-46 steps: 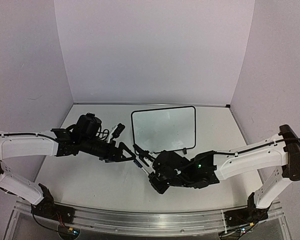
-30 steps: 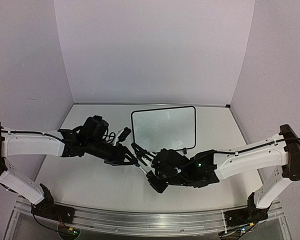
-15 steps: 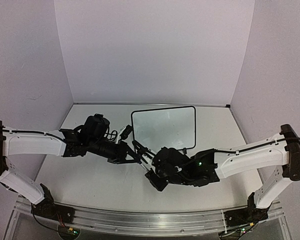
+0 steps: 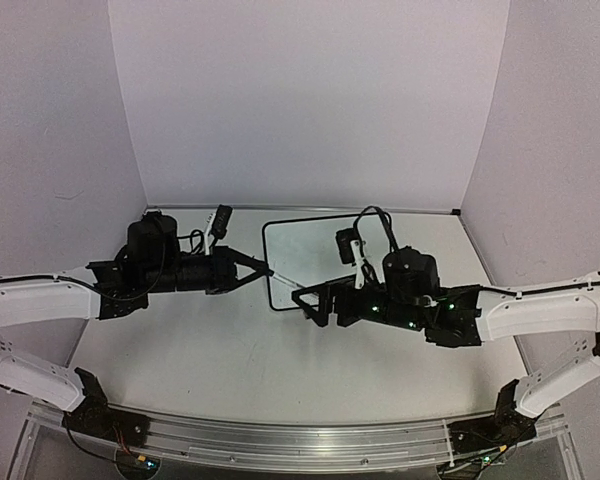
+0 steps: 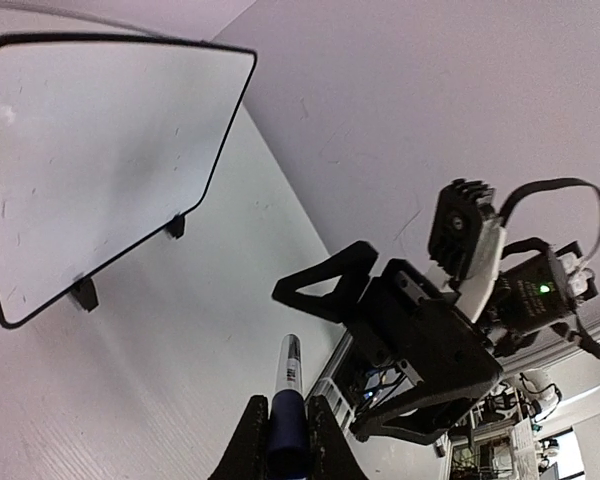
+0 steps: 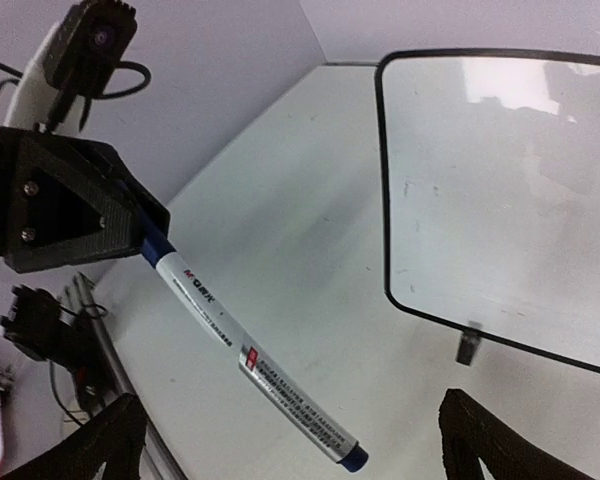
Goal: Write a sentence on the whiteboard
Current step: Open the pen cap from the whiteboard marker.
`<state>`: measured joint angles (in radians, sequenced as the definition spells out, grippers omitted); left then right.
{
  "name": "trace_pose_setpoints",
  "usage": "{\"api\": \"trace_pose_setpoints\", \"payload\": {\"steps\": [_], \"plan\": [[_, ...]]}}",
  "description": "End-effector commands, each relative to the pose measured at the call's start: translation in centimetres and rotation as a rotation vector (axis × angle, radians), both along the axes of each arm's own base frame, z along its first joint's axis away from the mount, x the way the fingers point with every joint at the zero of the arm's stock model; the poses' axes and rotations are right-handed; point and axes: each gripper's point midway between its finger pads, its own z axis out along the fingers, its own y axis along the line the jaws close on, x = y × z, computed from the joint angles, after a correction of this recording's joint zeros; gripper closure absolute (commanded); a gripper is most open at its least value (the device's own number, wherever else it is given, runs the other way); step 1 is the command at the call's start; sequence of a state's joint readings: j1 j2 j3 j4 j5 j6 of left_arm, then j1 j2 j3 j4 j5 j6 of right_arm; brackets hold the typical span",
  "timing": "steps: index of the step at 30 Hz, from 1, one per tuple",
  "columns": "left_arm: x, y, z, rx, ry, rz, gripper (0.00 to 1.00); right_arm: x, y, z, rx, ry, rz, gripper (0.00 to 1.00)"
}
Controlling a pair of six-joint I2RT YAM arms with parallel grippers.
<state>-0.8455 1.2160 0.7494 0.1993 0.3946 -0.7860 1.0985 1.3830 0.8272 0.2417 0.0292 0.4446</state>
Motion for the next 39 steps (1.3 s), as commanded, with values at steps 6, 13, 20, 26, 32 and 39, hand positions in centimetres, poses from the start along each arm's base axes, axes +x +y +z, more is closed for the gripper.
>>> {"api": "trace_pose_setpoints", "payload": {"steps": [6,13,20,26,32,39], "plan": [[-1.5,0.6,8.5,-0.286,-0.150,-0.099,1.00,-1.0,1.6,9.9,0.547,0.016,0.265,0.04],[-2.4,0.5,9.3,-0.335,-0.154,-0.149,1.00,-2.3,2.5,12.1,0.618,0.029,0.374,0.18],[-2.3,0.5,8.7,-0.345,-0.135,-0.146,1.00,-2.7,3.0,12.6,0.641,0.046,0.415,0.32],[-2.2,0.8,8.4,-0.325,-0.137,-0.128,1.00,-2.7,3.3,12.6,0.643,0.057,0.427,0.39],[-2.1,0.6,8.0,-0.318,-0.126,-0.127,1.00,-2.7,4.1,12.3,0.636,0.070,0.446,0.45],[-1.9,0.4,7.8,-0.316,-0.118,-0.126,1.00,-2.6,4.3,12.2,0.635,0.071,0.451,0.52]]}}
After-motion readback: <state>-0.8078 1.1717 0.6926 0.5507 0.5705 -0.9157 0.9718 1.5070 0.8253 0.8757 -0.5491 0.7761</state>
